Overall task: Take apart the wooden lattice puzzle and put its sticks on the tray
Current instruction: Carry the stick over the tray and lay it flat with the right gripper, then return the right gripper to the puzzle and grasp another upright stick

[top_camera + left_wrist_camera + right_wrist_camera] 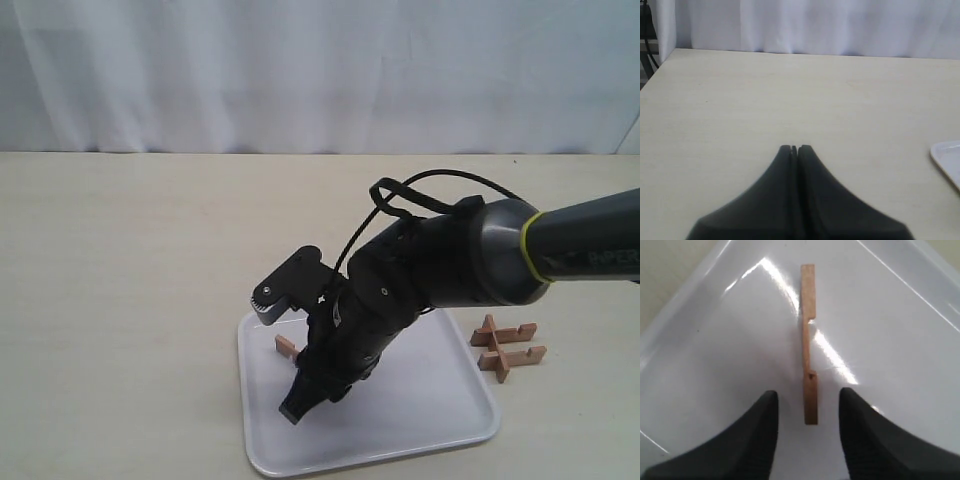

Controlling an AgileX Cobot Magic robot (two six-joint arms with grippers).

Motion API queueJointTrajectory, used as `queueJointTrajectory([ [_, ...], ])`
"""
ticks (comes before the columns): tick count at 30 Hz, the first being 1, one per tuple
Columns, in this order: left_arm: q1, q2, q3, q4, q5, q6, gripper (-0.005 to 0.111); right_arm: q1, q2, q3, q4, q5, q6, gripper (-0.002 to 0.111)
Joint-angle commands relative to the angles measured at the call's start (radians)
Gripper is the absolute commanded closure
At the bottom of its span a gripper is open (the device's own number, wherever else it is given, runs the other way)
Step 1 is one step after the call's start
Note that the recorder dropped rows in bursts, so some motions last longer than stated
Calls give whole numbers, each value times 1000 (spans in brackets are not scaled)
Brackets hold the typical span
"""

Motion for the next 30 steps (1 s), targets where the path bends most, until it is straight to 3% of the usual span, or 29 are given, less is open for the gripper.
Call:
queueJointTrajectory([
  [1,1,-1,2,4,-4,1,107,1,-20,-2,-11,-16,-5,53],
  [12,1,-1,2,4,-4,1,107,-24,-251,-2,-33,86,4,50],
  [19,1,-1,2,4,-4,1,107,-202,-315,39,-72,240,112,50],
  [30,1,-1,2,-1,-4,1,107,-463,-317,240,-72,248,157,50],
])
